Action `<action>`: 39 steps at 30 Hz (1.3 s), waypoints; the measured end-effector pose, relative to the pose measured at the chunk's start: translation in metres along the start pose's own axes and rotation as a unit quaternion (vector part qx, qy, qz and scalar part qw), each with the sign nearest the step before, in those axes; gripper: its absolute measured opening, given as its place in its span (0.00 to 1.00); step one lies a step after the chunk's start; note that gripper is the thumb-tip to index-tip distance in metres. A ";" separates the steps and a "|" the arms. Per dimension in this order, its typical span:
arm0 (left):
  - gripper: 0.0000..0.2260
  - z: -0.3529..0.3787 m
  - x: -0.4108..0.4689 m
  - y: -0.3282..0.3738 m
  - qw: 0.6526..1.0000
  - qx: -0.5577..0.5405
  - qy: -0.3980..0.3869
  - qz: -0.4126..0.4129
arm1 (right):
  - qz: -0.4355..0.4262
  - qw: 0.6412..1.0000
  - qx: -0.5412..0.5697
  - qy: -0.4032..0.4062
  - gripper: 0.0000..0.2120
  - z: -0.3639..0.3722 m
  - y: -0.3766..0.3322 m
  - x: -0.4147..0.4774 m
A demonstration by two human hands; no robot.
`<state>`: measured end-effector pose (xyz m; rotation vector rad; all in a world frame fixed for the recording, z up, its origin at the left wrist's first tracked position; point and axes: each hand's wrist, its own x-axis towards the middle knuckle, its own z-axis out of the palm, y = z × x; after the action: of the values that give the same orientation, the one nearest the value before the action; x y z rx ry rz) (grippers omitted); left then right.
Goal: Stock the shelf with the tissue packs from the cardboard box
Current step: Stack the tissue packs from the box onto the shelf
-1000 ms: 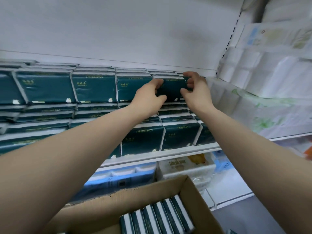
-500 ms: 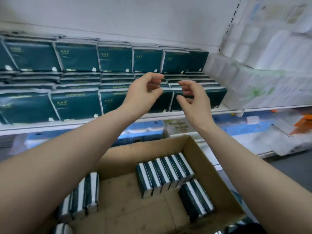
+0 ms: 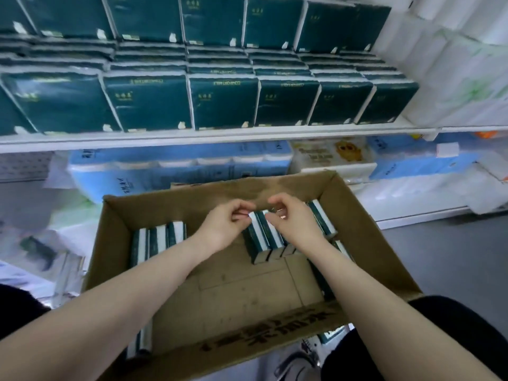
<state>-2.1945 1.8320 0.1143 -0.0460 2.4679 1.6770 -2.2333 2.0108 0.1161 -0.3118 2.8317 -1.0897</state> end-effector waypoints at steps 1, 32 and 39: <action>0.12 0.003 0.000 -0.012 1.000 0.012 -0.008 -0.026 | 0.015 1.000 -0.012 -0.021 0.13 0.006 0.002 0.000; 0.33 0.006 -0.002 -0.056 0.988 0.037 0.010 -0.149 | 0.174 0.979 0.003 -0.104 0.13 0.027 0.009 0.006; 0.18 -0.002 -0.016 -0.032 0.994 -0.060 0.022 -0.089 | 0.171 0.966 0.183 -0.061 0.14 -0.007 0.011 -0.006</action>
<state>-2.1757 1.8176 0.0873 -0.3112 2.3128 1.7613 -2.2302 2.0248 0.1136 0.1326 2.3876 -1.4143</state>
